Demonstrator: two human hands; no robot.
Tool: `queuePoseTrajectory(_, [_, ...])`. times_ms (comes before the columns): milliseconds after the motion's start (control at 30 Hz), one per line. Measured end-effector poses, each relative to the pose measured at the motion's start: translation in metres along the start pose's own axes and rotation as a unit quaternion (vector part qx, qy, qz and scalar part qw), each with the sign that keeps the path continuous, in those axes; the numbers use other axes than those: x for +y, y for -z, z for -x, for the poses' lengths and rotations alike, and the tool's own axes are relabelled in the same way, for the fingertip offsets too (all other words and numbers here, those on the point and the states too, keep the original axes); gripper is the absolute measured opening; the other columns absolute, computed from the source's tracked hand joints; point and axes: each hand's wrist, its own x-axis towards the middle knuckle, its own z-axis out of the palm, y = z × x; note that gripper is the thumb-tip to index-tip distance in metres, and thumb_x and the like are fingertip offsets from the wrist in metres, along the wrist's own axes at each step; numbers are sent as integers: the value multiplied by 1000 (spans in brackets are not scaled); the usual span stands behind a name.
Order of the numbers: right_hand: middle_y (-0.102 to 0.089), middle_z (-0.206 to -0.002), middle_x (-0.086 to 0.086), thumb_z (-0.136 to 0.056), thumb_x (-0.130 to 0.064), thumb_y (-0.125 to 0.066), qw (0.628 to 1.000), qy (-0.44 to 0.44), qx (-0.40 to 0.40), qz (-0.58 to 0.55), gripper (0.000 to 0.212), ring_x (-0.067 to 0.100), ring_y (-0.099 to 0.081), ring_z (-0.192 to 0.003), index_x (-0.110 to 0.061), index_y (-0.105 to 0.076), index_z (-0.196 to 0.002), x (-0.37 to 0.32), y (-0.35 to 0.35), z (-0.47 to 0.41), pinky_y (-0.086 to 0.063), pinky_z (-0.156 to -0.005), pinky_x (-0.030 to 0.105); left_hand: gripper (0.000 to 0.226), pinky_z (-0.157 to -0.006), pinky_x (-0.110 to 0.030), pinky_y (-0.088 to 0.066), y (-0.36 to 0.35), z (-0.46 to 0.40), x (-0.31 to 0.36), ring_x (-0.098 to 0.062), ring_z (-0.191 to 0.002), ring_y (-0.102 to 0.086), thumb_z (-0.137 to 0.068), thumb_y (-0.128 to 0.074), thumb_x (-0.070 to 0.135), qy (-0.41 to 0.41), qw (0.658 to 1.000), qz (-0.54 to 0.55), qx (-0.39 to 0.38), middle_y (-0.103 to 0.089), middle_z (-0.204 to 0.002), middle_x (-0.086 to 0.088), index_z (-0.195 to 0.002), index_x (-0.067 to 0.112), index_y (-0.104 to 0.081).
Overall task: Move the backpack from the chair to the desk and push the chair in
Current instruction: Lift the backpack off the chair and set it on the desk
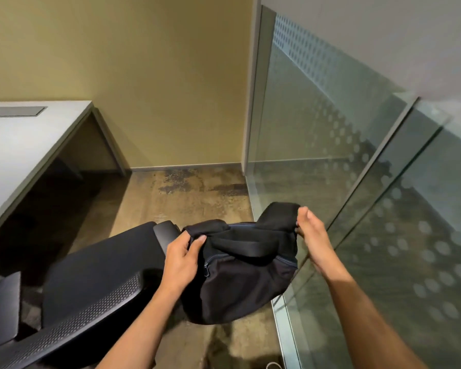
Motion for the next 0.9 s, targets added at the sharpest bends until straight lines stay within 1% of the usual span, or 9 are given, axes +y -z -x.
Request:
queuePoseTrajectory(67, [-72, -113, -7, -85, -58, -60, 998, -1, -55, 7, 46, 6, -63, -107, -22, -63, -113, 15, 2, -5, -48, -91, 19, 28, -73, -24, -53, 0, -21, 7, -9, -85, -68, -96, -57, 21, 3, 1000, 16, 13, -73, -89, 10, -89, 46, -68])
queuePoseTrajectory(167, [-67, -123, -3, -84, -21, -71, 996, 17, -84, 36, 41, 9, -60, -117, -23, -55, -122, 30, -2, -26, -43, -99, 21, 31, -74, -25, -53, -4, -53, 12, -7, -84, -68, -96, -57, 20, 5, 999, 40, 24, -73, -88, 12, -87, 47, -68])
queuePoseTrajectory(267, [-72, -98, -10, -88, -4, -67, 997, 35, -45, 54, 25, 3, -65, -94, -23, -60, -103, 29, -12, -65, -49, -85, 19, 24, -81, -36, -55, -10, -87, 8, -15, -91, -70, -97, -56, 19, 7, 998, 63, 17, -75, -92, 5, -91, 38, -70])
queuePoseTrajectory(333, [-70, -82, -14, -91, -2, -62, 996, 46, -31, 73, 17, 0, -62, -77, -18, -58, -92, 30, -18, -94, -49, -73, 18, 17, -82, -45, -56, -13, -111, 0, -22, -92, -70, -97, -56, 20, 9, 997, 74, 7, -74, -93, -3, -94, 29, -70])
queuePoseTrajectory(433, [-67, -77, -10, -92, -1, -60, 996, 47, -26, 64, 16, 4, -60, -73, -16, -57, -87, 35, -29, -137, -49, -70, 20, 18, -84, -58, -53, -13, -153, -13, -34, -93, -67, -97, -55, 25, 21, 997, 70, 3, -70, -96, -18, -98, 11, -66])
queuePoseTrajectory(667, [-64, -75, 1, -88, -4, -65, 998, 29, 33, 44, 20, 11, -58, -69, -22, -60, -81, 17, -72, -244, -47, -68, 32, 13, -83, -40, -56, 6, -255, -23, -13, -97, -70, -95, -57, 28, 14, 996, 85, 1, -76, -98, 5, -100, 28, -70])
queuePoseTrajectory(733, [-65, -74, -2, -88, -6, -66, 996, 52, 29, 59, 20, 9, -58, -68, -24, -60, -81, 10, -83, -268, -48, -66, 26, 16, -86, -43, -56, 12, -281, -26, -17, -100, -70, -95, -57, 28, 4, 996, 90, -1, -76, -102, 0, -104, 25, -70])
queuePoseTrajectory(833, [-70, -74, -7, -88, -12, -68, 993, 71, 21, 90, 15, 5, -64, -69, -25, -61, -84, 1, -96, -301, -51, -64, 19, 18, -83, -26, -55, 18, -316, -30, -13, -102, -69, -95, -57, 27, -22, 994, 104, -1, -76, -105, 6, -105, 32, -71])
queuePoseTrajectory(900, [-71, -81, -10, -88, -15, -68, 993, 74, 11, 96, 9, 7, -68, -77, -22, -61, -89, -3, -106, -323, -55, -67, 20, 19, -83, -25, -54, 23, -339, -35, -15, -103, -69, -95, -57, 23, -21, 993, 113, 5, -75, -106, 3, -108, 25, -71])
